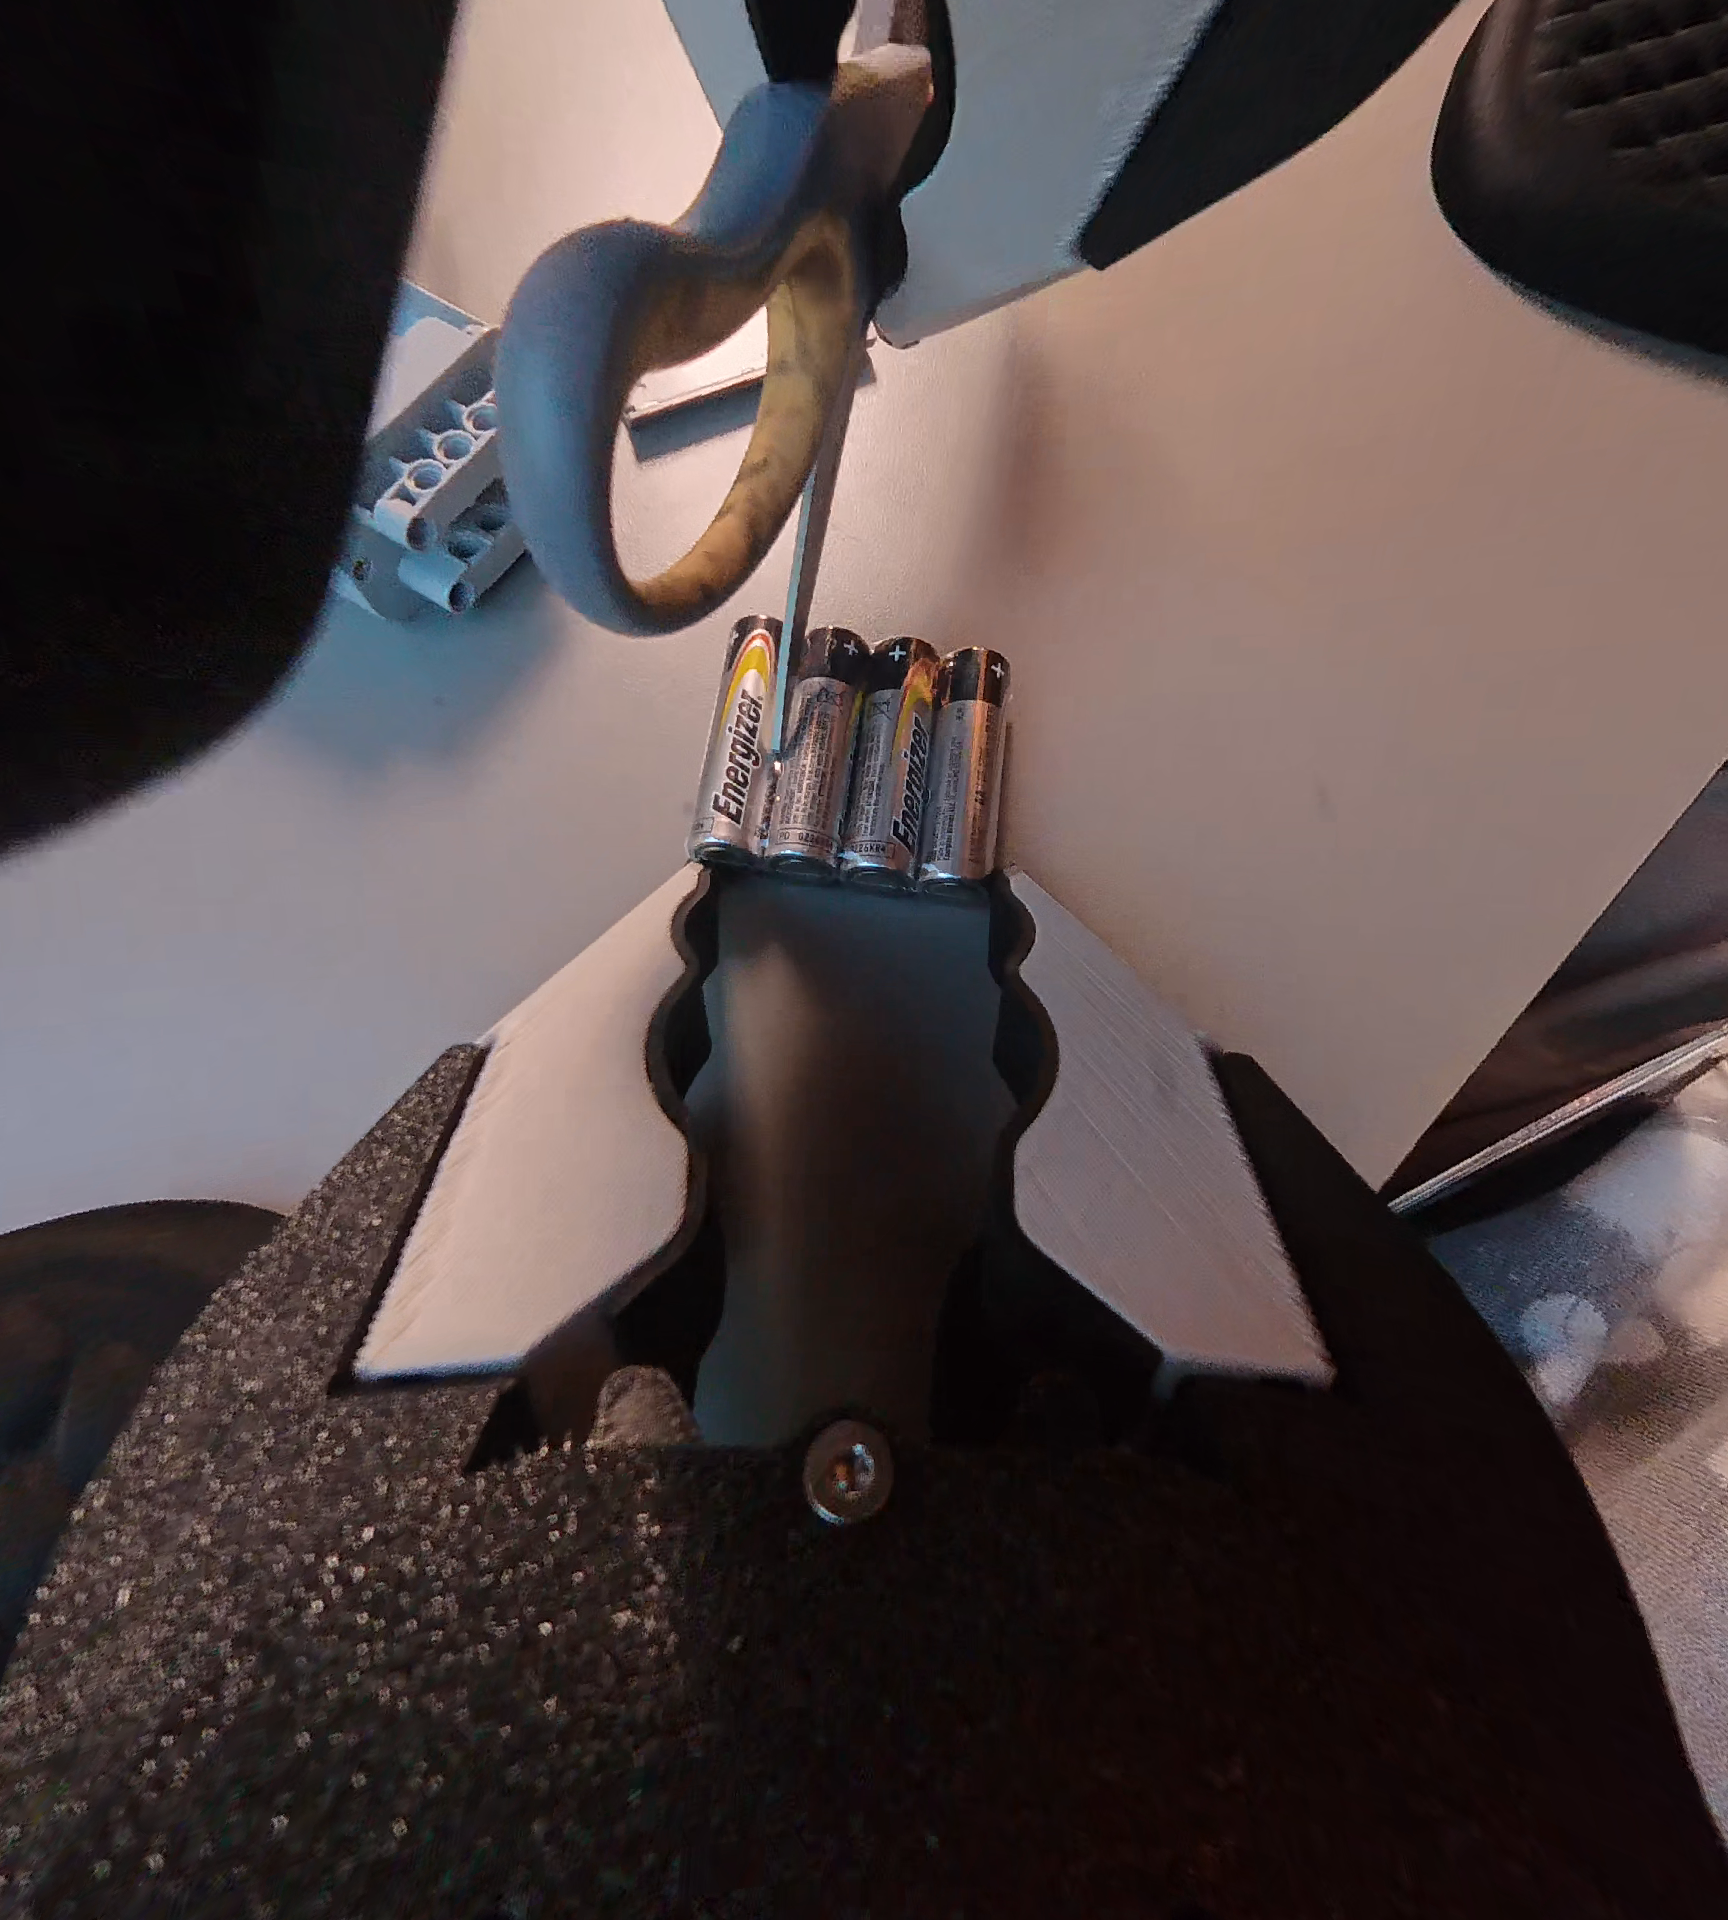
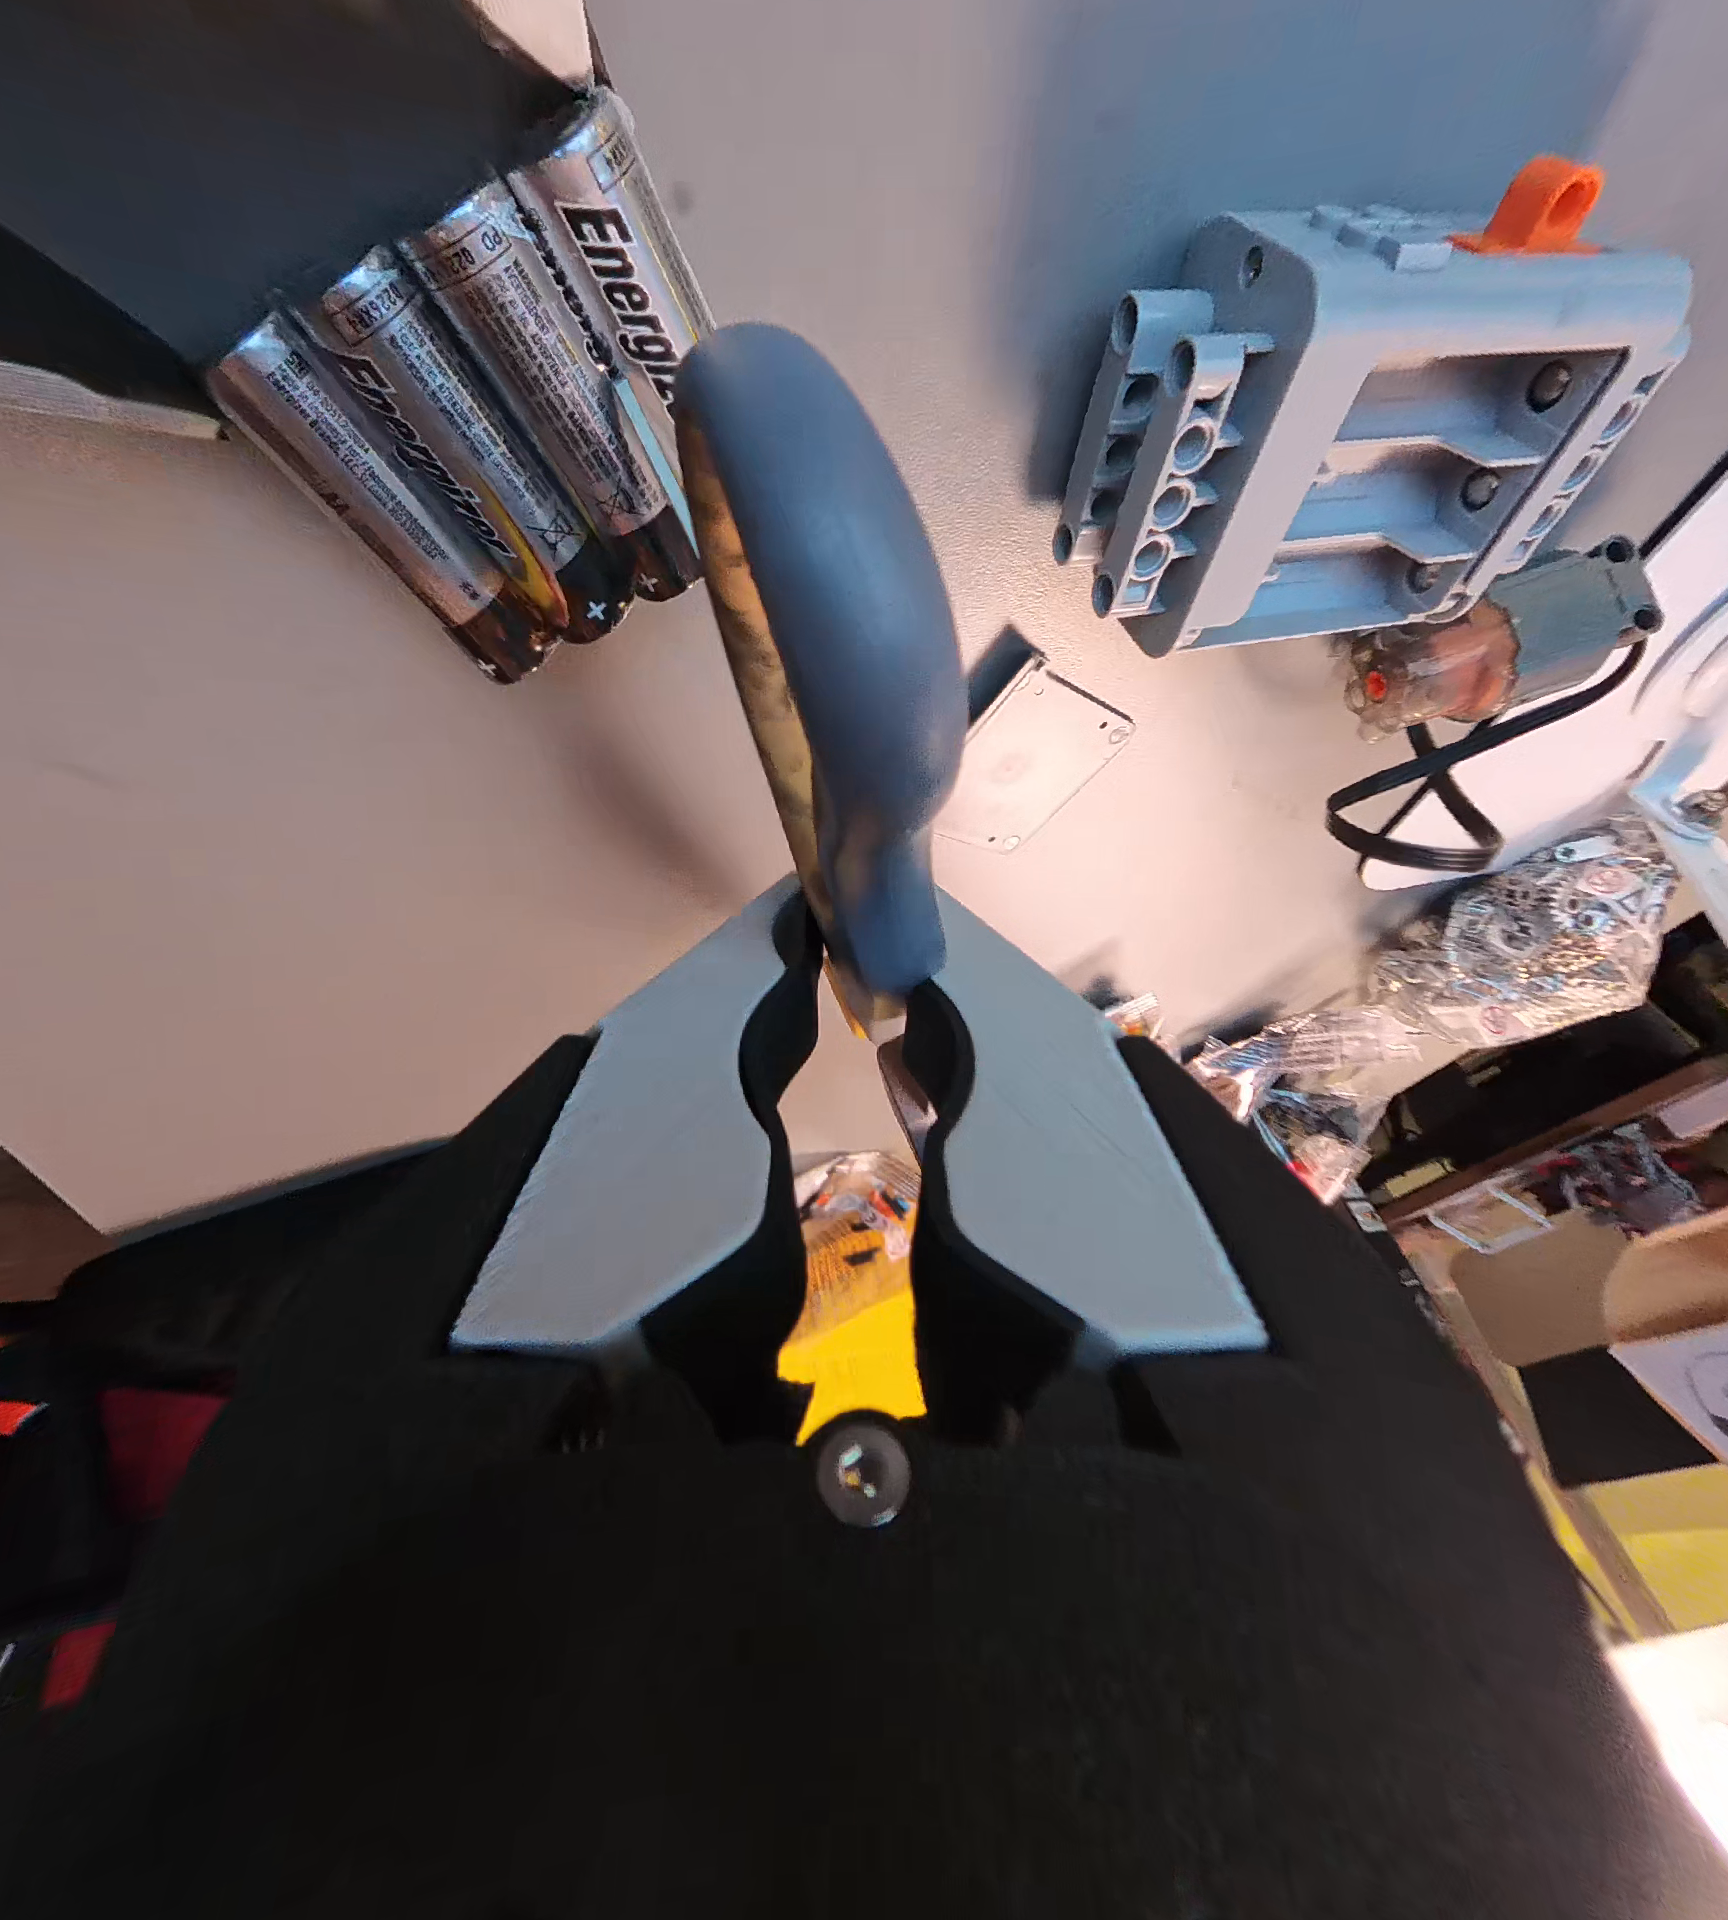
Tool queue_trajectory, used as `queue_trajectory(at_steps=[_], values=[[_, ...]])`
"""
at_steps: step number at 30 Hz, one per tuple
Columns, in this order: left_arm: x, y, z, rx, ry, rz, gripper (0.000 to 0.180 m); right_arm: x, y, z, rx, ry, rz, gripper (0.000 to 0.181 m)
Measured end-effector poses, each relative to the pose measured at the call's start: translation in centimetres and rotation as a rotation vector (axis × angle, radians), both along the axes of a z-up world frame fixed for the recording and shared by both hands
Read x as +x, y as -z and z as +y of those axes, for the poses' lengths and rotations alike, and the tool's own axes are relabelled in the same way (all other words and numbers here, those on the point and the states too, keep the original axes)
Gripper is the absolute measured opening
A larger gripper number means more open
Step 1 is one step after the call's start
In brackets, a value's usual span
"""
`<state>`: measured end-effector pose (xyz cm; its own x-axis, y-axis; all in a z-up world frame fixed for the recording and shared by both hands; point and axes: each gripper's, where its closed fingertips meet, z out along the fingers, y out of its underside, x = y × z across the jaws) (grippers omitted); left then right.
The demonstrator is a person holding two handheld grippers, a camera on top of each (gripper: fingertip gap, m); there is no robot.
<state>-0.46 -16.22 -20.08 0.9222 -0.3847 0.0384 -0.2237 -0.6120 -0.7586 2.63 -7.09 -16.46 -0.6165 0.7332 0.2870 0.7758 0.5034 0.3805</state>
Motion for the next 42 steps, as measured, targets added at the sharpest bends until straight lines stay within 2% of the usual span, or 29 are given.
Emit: queue_trajectory(at_steps=[3, 4, 6, 13, 20, 26, 30, 39, 42], values=[[-0.1, -0.1, 0.0, 0.015, 0.011, 0.008, 0.046, -0.5, -0.5, 0.1, 0.05, -0.036, -0.048, 0.009], [-0.1, -0.2, -0.1, 0.021, 0.02, 0.011, 0.038, -0.7, -0.7, 0.1, 0.066, -0.043, -0.062, 0.01], [-0.2, -0.3, -0.3, 0.036, 0.02, 0.025, 0.034, -1.0, -0.9, 0.2, 0.089, -0.054, -0.09, 0.01], [-0.1, -0.7, -0.4, 0.098, 0.056, 0.122, 0.034, -2.0, -1.8, 0.2, 0.189, -0.117, -0.172, 0.009], [-0.1, -0.7, 0.0, 0.095, 0.097, 0.124, 0.035, -1.8, -1.8, 0.4, 0.18, -0.102, -0.195, 0.009], [0.0, -1.6, 0.3, 0.128, 0.103, 0.088, 0.053, -1.0, -1.3, 0.3, 0.095, -0.039, -0.18, 0.01], [-0.2, -0.4, 1.2, 0.051, 0.111, 0.105, 0.071, -0.9, -1.0, 0.4, 0.054, -0.014, -0.175, 0.01], [0.8, -0.1, 2.3, 0.047, 0.181, 0.093, 0.071, -0.9, -0.8, 0.5, 0.038, 0.007, -0.175, 0.009], [1.0, 0.0, 2.1, 0.05, 0.195, 0.095, 0.061, -0.6, -0.9, 0.7, 0.058, -0.005, -0.204, 0.01]])
